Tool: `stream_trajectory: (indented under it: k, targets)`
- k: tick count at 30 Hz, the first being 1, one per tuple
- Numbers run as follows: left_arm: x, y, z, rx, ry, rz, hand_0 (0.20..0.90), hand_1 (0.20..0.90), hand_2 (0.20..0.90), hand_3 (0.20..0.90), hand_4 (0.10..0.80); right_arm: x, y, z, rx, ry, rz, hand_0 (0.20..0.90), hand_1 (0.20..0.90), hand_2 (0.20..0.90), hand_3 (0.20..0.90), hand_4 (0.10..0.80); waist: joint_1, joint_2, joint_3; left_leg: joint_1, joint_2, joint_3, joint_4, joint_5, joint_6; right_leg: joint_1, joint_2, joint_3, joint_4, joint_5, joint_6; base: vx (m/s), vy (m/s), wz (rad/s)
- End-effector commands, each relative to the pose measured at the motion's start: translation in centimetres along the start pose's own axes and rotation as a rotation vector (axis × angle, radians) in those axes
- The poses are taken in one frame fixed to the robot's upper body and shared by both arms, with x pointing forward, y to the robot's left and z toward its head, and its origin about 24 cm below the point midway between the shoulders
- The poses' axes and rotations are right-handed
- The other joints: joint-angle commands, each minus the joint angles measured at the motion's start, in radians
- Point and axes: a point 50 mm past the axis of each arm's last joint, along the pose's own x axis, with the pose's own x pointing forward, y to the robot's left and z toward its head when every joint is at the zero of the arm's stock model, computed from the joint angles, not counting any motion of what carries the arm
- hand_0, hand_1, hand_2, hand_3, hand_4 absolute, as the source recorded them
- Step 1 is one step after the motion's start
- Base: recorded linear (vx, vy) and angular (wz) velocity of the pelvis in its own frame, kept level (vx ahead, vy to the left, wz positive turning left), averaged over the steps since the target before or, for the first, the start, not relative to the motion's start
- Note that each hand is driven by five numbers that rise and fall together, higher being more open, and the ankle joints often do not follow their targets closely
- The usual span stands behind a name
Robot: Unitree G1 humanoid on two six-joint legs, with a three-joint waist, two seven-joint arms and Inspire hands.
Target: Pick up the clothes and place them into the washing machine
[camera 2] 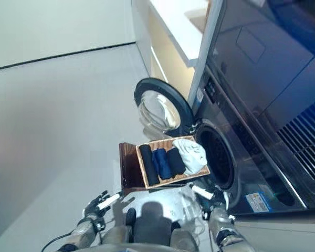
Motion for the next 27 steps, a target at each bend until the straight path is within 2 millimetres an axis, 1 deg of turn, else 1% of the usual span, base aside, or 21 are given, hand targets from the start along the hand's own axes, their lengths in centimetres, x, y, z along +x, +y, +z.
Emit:
stream_trajectory:
  k: [1, 2, 4, 6, 8, 9, 10, 12, 13, 14, 15, 16, 17, 19, 20, 21, 22, 23, 24, 25, 27]
  targets:
    - [0.7, 0.2, 3.6, -0.028, -0.149, 0.01, 0.9, 0.9, 0.9, 0.9, 0.8, 0.6, 0.3, 4.0, -0.018, -0.145, 0.016, 0.9, 0.9, 0.9, 0.9, 0.8, 0.015, -0.03, -0.078, -0.147, 0.022, 0.024, 0.024, 0.088, -0.07, 0.08, -0.108, 0.074, 0.039, 0.137, 0.085, 0.18, 0.117, -0.28]
    - [0.7, 0.1, 4.0, -0.023, -0.161, 0.011, 0.9, 0.9, 0.9, 0.9, 0.8, 0.6, 0.6, 4.3, -0.006, -0.154, 0.019, 0.9, 0.9, 0.9, 0.9, 0.8, 0.014, -0.032, -0.084, -0.149, 0.016, 0.033, 0.029, 0.078, -0.068, 0.075, -0.126, 0.071, 0.035, 0.173, 0.092, 0.156, 0.112, -0.33]
    - [0.8, 0.0, 4.5, -0.01, -0.178, 0.011, 0.9, 0.9, 0.9, 0.9, 0.8, 0.6, 0.9, 4.7, 0.002, -0.166, 0.027, 0.9, 0.9, 0.9, 0.9, 0.8, 0.009, -0.036, -0.09, -0.148, 0.005, 0.041, 0.037, 0.058, -0.061, 0.071, -0.153, 0.063, 0.029, 0.224, 0.096, 0.156, 0.107, -0.17]
    - [0.8, -0.2, 4.7, 0.004, -0.183, 0.002, 0.9, 0.9, 0.9, 0.9, 0.8, 0.6, 1.0, 4.7, -0.007, -0.164, 0.025, 0.9, 0.9, 0.9, 0.9, 0.8, 0.01, -0.043, -0.096, -0.15, -0.013, 0.053, 0.058, 0.028, -0.049, 0.075, -0.185, 0.049, 0.025, 0.28, 0.105, 0.153, 0.115, -0.06]
    - [0.8, -0.3, 4.6, 0.006, -0.18, 0.005, 0.9, 0.9, 0.9, 0.9, 0.8, 0.6, 1.1, 5.0, -0.005, -0.169, 0.027, 0.9, 0.9, 0.9, 0.9, 0.8, 0.011, -0.046, -0.1, -0.14, -0.032, 0.06, 0.069, 0.003, -0.034, 0.064, -0.206, 0.043, 0.046, 0.331, 0.107, 0.145, 0.13, -0.02]
    - [0.8, -0.2, 4.6, 0.009, -0.176, 0.007, 0.9, 0.9, 0.9, 0.9, 0.8, 0.6, 1.1, 5.2, 0.004, -0.177, 0.029, 0.9, 0.9, 0.9, 0.9, 0.8, 0.012, -0.045, -0.1, -0.128, -0.042, 0.064, 0.071, -0.012, -0.022, 0.051, -0.216, 0.041, 0.084, 0.358, 0.101, 0.145, 0.157, -0.06]
    - [0.8, -0.2, 4.5, 0.013, -0.172, 0.005, 0.9, 0.9, 0.9, 0.9, 0.8, 0.6, 1.2, 5.1, 0.014, -0.176, 0.029, 0.9, 0.9, 0.9, 0.9, 0.8, 0.011, -0.041, -0.097, -0.115, -0.05, 0.06, 0.072, -0.024, -0.012, 0.032, -0.217, 0.041, 0.128, 0.372, 0.09, 0.138, 0.173, -0.07]
    - [0.8, -0.3, 4.5, 0.025, -0.172, -0.005, 0.9, 0.9, 0.9, 0.9, 0.8, 0.5, 1.2, 5.1, 0.027, -0.178, 0.03, 0.9, 0.9, 0.9, 0.9, 0.8, 0.002, -0.032, -0.085, -0.082, -0.07, 0.053, 0.076, -0.046, 0.013, -0.007, -0.208, 0.043, 0.225, 0.412, 0.064, 0.133, 0.198, -0.04]
    - [0.8, -0.2, 4.6, 0.028, -0.175, -0.01, 0.9, 0.9, 0.9, 0.9, 0.8, 0.5, 1.2, 5.0, 0.029, -0.175, 0.029, 0.9, 0.9, 0.9, 0.9, 0.8, -0.001, -0.027, -0.074, -0.063, -0.078, 0.051, 0.078, -0.058, 0.025, -0.026, -0.207, 0.034, 0.27, 0.422, 0.053, 0.126, 0.193, -0.01]
    - [0.8, -0.1, 4.6, 0.027, -0.176, -0.011, 0.9, 0.9, 0.9, 0.9, 0.8, 0.5, 1.2, 4.9, 0.03, -0.172, 0.029, 0.9, 0.9, 0.9, 0.9, 0.8, -0.003, -0.021, -0.065, -0.046, -0.082, 0.049, 0.076, -0.064, 0.033, -0.042, -0.205, 0.021, 0.307, 0.418, 0.047, 0.148, 0.184, 0.01]
    - [0.8, 0.1, 4.6, 0.024, -0.174, -0.001, 0.9, 0.9, 0.9, 0.9, 0.8, 0.5, 1.3, 4.8, 0.027, -0.169, 0.03, 0.9, 0.9, 0.9, 0.9, 0.8, -0.002, -0.019, -0.057, -0.032, -0.082, 0.059, 0.082, -0.074, 0.04, -0.056, -0.226, -0.021, 0.328, 0.424, 0.044, 0.165, 0.137, 0.05]
    - [0.8, 0.3, 4.6, 0.017, -0.172, 0.003, 0.9, 0.9, 0.9, 0.9, 0.8, 0.5, 1.2, 4.8, 0.026, -0.168, 0.03, 0.9, 0.9, 0.9, 0.9, 0.8, -0.005, -0.018, -0.054, -0.018, -0.081, 0.061, 0.081, -0.085, 0.038, -0.07, -0.236, -0.051, 0.319, 0.401, 0.042, 0.19, 0.09, 0.02]
    - [0.8, 0.4, 4.7, 0.005, -0.173, 0.009, 0.9, 0.9, 0.9, 0.9, 0.8, 0.5, 1.2, 4.9, 0.031, -0.169, 0.029, 0.9, 0.9, 0.9, 0.9, 0.8, -0.007, -0.018, -0.052, -0.006, -0.077, 0.064, 0.077, -0.088, 0.034, -0.089, -0.24, -0.068, 0.299, 0.384, 0.045, 0.178, 0.016, -0.03]
    - [0.9, 0.5, 4.8, -0.009, -0.176, 0.016, 0.9, 0.9, 0.9, 0.9, 0.8, 0.5, 1.4, 5.5, 0.039, -0.184, 0.031, 0.9, 0.9, 0.9, 0.9, 0.8, -0.016, -0.017, -0.042, 0.012, -0.059, 0.062, 0.072, -0.1, 0.019, -0.108, -0.252, -0.117, 0.226, 0.314, 0.048, 0.171, -0.06, 0.0]
    - [0.9, 0.6, 5.1, -0.011, -0.179, 0.024, 0.9, 0.9, 0.9, 0.9, 0.8, 0.6, 1.5, 5.9, 0.041, -0.193, 0.031, 0.9, 0.9, 0.9, 0.9, 0.8, -0.015, -0.025, -0.036, 0.018, -0.053, 0.069, 0.071, -0.108, 0.008, -0.131, -0.271, -0.153, 0.159, 0.3, 0.061, 0.17, -0.14, -0.01]
    - [1.0, 0.7, 5.3, -0.018, -0.18, 0.034, 0.9, 0.9, 0.9, 0.9, 0.8, 0.6, 1.7, 6.4, 0.04, -0.205, 0.033, 0.9, 0.9, 0.9, 0.9, 0.8, -0.019, -0.034, -0.027, 0.026, -0.047, 0.067, 0.074, -0.121, -0.005, -0.131, -0.286, -0.185, 0.099, 0.3, 0.075, 0.172, -0.169, -0.15]
    - [1.1, 0.8, 5.4, -0.024, -0.183, 0.042, 0.9, 0.9, 0.9, 0.9, 0.8, 0.7, 1.8, 6.8, 0.036, -0.213, 0.035, 0.9, 0.9, 0.9, 0.9, 0.8, -0.025, -0.039, -0.018, 0.037, -0.038, 0.061, 0.079, -0.136, -0.014, -0.128, -0.295, -0.203, 0.049, 0.313, 0.086, 0.181, -0.175, -0.21]
    - [1.1, 1.0, 5.5, -0.03, -0.185, 0.051, 0.9, 0.9, 0.9, 0.9, 0.8, 0.7, 2.0, 7.2, 0.03, -0.222, 0.041, 0.9, 0.9, 0.9, 0.9, 0.8, -0.03, -0.043, -0.012, 0.046, -0.031, 0.057, 0.081, -0.145, -0.023, -0.138, -0.303, -0.205, 0.009, 0.332, 0.098, 0.205, -0.161, -0.11]
    - [1.1, 1.2, 5.6, -0.038, -0.187, 0.062, 0.9, 0.9, 0.9, 0.9, 0.8, 0.6, 2.3, 7.6, 0.024, -0.233, 0.051, 0.9, 0.9, 0.9, 0.9, 0.8, -0.038, -0.052, -0.008, 0.058, -0.028, 0.046, 0.078, -0.153, -0.033, -0.165, -0.31, -0.193, -0.03, 0.355, 0.113, 0.229, -0.149, 0.1]
    - [1.1, 1.4, 5.8, -0.049, -0.192, 0.07, 0.9, 0.9, 0.9, 0.9, 0.8, 0.6, 2.6, 8.0, 0.022, -0.247, 0.058, 0.9, 0.9, 0.9, 0.9, 0.8, -0.046, -0.057, -0.004, 0.075, -0.025, 0.033, 0.074, -0.164, -0.04, -0.182, -0.307, -0.175, -0.061, 0.38, 0.125, 0.234, -0.139, 0.24]
    - [1.1, 1.6, 5.4, -0.062, -0.181, 0.081, 0.9, 0.9, 0.9, 0.9, 0.8, 0.6, 2.8, 8.4, 0.01, -0.259, 0.064, 0.9, 0.9, 0.9, 0.9, 0.8, -0.051, -0.064, 0.003, 0.1, -0.017, 0.022, 0.068, -0.178, -0.052, -0.186, -0.3, -0.156, -0.093, 0.415, 0.14, 0.198, -0.125, 0.2]
